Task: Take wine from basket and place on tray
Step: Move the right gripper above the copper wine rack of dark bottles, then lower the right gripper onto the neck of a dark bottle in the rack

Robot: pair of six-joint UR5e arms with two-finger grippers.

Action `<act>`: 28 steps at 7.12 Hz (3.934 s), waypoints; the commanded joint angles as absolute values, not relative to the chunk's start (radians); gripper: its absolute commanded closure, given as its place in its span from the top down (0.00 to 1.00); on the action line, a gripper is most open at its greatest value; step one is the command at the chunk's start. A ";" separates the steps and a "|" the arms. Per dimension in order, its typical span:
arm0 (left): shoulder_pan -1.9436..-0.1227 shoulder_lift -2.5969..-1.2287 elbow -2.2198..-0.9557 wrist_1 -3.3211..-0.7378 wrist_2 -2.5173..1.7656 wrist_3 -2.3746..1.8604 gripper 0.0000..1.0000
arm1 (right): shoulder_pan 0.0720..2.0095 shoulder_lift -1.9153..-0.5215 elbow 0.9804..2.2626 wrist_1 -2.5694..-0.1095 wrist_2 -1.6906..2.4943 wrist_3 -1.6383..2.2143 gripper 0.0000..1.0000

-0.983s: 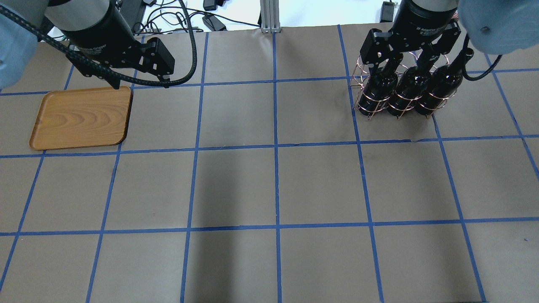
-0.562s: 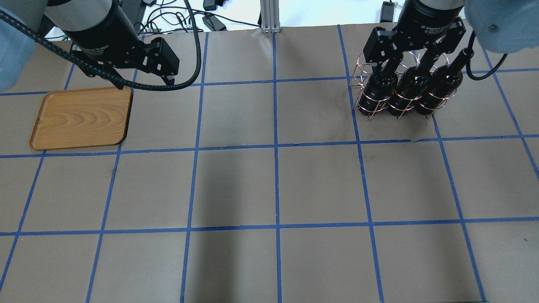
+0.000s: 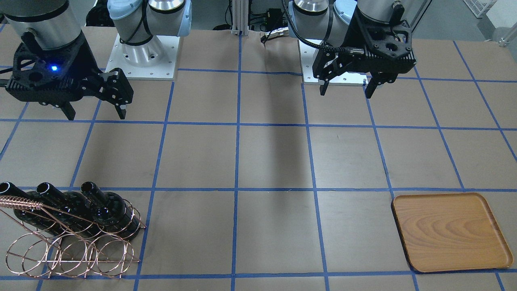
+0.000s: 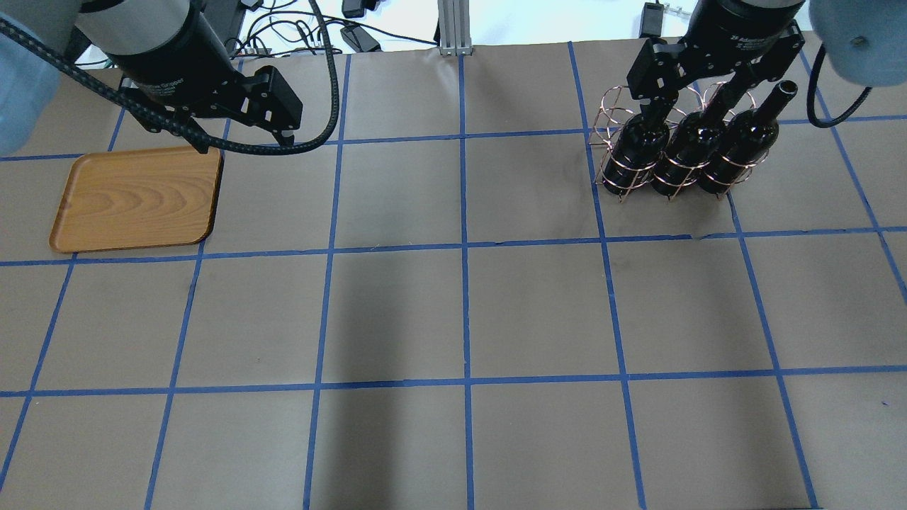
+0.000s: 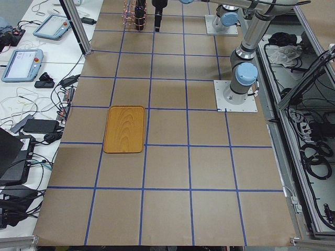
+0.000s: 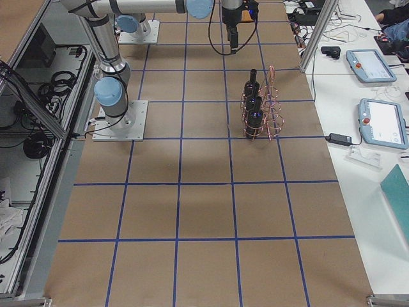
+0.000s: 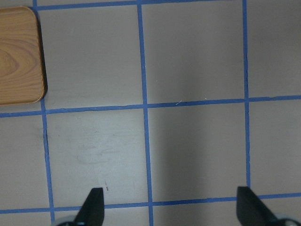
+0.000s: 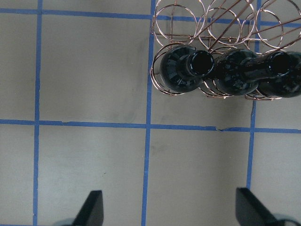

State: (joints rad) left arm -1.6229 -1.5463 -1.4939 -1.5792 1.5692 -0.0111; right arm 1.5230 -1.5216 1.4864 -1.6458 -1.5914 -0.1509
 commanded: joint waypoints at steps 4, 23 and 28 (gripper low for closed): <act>-1.623 -1.548 -1.494 -1.578 1.569 -0.012 1.00 | 1.394 -1.439 1.488 -1.813 -1.588 -0.363 1.00; -1.624 -1.548 -1.496 -1.580 1.568 -0.012 1.00 | 1.341 -1.238 1.488 -1.997 -1.536 -0.454 0.66; -1.624 -1.548 -1.496 -1.582 1.568 -0.012 1.00 | 1.341 -1.241 1.488 -1.993 -1.531 -0.443 0.59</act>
State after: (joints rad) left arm -1.6245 -1.5472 -1.4956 -1.5815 1.5677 -0.0123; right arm 1.3407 -1.2396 1.4880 -1.9951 -1.5333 -0.4436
